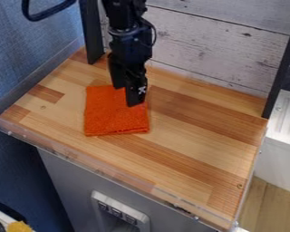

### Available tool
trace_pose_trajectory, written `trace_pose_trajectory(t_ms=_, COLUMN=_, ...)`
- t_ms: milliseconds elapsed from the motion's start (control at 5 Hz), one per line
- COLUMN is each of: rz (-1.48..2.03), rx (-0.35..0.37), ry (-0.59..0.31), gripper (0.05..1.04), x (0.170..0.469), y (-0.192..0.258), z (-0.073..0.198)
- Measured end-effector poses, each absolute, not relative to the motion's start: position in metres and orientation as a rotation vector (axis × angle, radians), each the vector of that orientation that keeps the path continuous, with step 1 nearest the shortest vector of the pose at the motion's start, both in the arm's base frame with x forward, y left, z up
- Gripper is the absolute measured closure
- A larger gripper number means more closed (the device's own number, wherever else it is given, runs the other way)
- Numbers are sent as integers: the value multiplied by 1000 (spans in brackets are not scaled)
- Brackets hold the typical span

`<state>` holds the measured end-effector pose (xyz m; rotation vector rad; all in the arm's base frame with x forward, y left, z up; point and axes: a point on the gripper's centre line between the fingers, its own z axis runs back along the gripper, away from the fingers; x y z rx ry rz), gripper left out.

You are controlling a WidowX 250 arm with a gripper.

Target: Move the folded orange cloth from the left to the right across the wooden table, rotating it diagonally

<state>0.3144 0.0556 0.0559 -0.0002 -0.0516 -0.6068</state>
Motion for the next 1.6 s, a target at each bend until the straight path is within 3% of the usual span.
trace_pose_trajectory(t_ms=400, rz=-671, rx=-9, ry=-51, gripper=728, x=309, y=69, z=38)
trace_pose_trajectory(t_ms=600, rz=-682, rx=-24, ry=-37, gripper=938, x=309, y=71, z=26)
trace_pose_trajectory(t_ms=800, rz=-695, rx=-40, ry=-23, gripper=1020, x=305, y=71, z=19)
trace_pose_trajectory(t_ms=1600, rz=-417, rx=-22, ry=63, gripper=1025, x=303, y=45, z=14)
